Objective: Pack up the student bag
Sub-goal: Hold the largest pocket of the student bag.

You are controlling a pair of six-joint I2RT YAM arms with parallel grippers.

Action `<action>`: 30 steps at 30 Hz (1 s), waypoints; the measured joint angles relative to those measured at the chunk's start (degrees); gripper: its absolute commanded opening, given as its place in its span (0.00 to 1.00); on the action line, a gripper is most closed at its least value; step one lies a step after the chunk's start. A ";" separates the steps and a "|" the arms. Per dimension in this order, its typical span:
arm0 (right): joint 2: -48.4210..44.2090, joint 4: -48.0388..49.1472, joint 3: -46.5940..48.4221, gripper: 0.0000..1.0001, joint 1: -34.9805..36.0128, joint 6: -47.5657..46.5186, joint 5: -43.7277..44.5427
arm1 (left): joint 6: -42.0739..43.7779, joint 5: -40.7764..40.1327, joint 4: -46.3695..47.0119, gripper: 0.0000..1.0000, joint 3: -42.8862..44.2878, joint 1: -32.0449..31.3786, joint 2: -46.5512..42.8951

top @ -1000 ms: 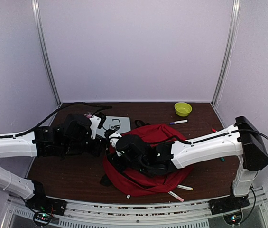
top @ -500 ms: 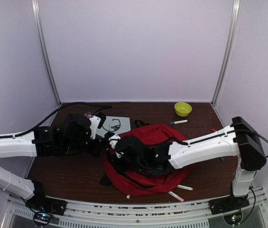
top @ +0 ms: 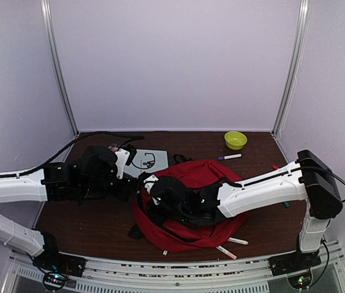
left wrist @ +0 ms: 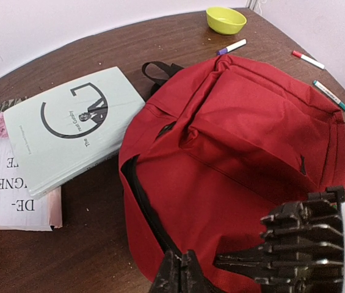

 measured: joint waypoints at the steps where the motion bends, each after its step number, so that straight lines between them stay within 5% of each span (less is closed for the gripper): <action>1: -0.02 0.22 -0.39 0.00 -0.09 0.20 -0.26 | 0.00 0.04 0.00 0.00 0.00 0.00 0.00; 5: -0.26 0.92 -1.49 0.05 -0.61 1.05 -1.53 | -0.02 0.26 0.00 0.00 0.00 0.00 0.00; 12: -3.30 5.95 -5.09 0.61 -1.36 1.92 -5.97 | -0.35 0.42 0.02 0.00 0.00 0.00 0.00; 15: -3.54 7.48 -5.07 0.70 -1.66 1.99 -7.32 | -0.61 0.81 0.07 0.00 0.00 0.00 -0.13; 23: -3.30 7.76 -4.83 0.66 -3.28 1.38 -8.00 | -1.46 1.90 0.39 0.00 0.00 0.00 -1.46; 30: 0.35 9.09 -2.08 0.36 -5.81 -0.07 -10.21 | -1.73 2.86 0.46 0.00 0.00 0.00 -1.49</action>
